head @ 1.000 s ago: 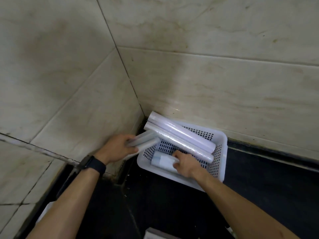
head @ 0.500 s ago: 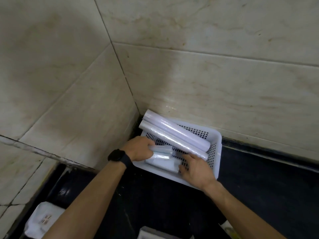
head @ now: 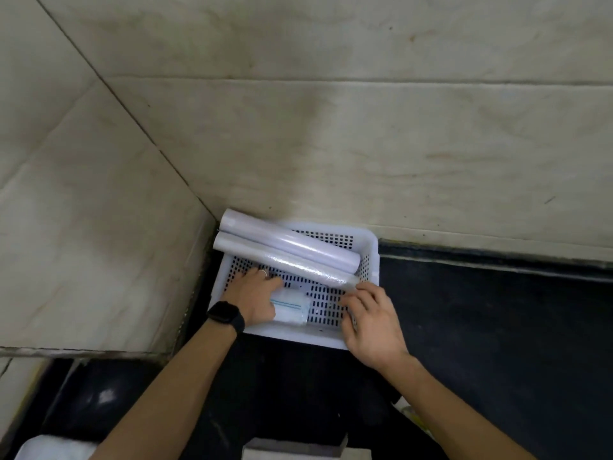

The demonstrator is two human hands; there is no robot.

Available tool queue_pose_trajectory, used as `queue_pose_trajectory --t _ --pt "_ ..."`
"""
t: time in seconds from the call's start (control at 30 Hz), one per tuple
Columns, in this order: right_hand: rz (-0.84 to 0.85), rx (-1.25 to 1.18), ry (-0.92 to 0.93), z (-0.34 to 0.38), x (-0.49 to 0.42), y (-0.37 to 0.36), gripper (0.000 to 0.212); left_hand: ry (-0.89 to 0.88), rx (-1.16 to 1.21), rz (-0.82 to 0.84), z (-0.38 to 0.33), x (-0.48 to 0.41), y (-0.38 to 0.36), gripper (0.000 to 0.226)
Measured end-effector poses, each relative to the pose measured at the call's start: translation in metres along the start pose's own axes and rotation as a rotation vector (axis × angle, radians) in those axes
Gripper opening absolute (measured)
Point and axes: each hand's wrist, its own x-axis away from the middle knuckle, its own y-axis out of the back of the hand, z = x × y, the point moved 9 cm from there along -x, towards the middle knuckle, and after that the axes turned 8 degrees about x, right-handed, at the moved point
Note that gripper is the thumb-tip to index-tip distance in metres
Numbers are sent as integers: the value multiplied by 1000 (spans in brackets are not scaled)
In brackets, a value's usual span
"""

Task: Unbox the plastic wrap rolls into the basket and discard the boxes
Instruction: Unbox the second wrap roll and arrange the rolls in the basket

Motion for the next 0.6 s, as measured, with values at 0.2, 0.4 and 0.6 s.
queue_pose_trajectory --t 0.2,0.4,0.6 --pt "-29 18 12 2 1 3 29 15 108 70 1 1 -14 53" --pt "147 112 -76 -8 3 -7 60 62 76 87 -2 -3 -21 61" --pt "244 138 -107 -11 2 -16 67 78 93 53 -3 3 -22 55"
